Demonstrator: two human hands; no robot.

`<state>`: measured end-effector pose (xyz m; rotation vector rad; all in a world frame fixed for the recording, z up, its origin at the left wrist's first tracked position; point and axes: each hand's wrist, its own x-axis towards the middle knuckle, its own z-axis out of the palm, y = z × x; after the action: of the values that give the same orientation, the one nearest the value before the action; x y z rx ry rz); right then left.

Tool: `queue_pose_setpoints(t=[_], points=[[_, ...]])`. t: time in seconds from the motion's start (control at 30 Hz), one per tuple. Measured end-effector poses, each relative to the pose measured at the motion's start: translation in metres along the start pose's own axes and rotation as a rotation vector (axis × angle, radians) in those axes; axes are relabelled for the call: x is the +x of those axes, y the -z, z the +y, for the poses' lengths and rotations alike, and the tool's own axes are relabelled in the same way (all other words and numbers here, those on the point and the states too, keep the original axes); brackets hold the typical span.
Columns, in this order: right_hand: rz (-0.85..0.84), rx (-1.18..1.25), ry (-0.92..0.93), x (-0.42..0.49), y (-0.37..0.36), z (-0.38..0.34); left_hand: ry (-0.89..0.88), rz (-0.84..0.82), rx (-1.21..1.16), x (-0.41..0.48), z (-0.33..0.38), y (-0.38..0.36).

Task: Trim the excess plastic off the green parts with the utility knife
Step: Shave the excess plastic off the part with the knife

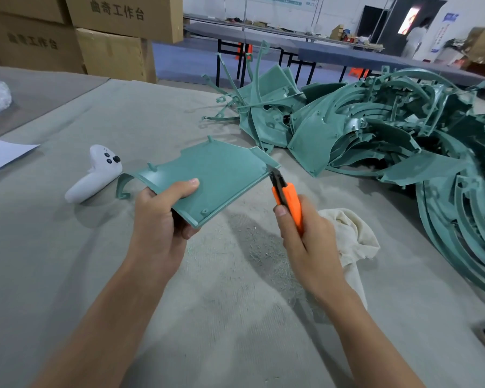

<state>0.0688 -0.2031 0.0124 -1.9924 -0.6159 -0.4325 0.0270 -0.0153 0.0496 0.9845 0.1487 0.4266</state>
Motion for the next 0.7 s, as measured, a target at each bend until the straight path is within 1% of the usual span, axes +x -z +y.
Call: queue_pose_setpoints(t=[0.13, 0.33, 0.43, 0.47, 0.57, 0.63, 0.7], points=[[0.045, 0.015, -0.071, 0.004, 0.004, 0.005, -0.012, -0.01, 0.018, 0.001, 0.0, 0.001], [-0.014, 0.146, -0.15, 0.003, 0.003, 0.011, -0.033, -0.01, 0.018, 0.0, 0.0, 0.001], [-0.029, 0.172, -0.169, 0.002, 0.002, 0.01, -0.028, 0.005, 0.019, 0.001, 0.0, 0.001], [-0.024, 0.151, -0.152, 0.002, 0.002, 0.01, -0.025, 0.009, 0.018, 0.001, 0.0, 0.001], [-0.017, -0.027, -0.04, 0.001, 0.002, 0.006, -0.025, 0.006, 0.031, 0.001, -0.002, 0.001], [0.005, -0.057, -0.038, 0.002, 0.003, 0.004, -0.02, 0.0, 0.03, 0.001, -0.002, 0.002], [0.048, -0.038, -0.077, 0.004, 0.005, 0.005, -0.009, -0.014, 0.026, 0.002, -0.002, 0.003]])
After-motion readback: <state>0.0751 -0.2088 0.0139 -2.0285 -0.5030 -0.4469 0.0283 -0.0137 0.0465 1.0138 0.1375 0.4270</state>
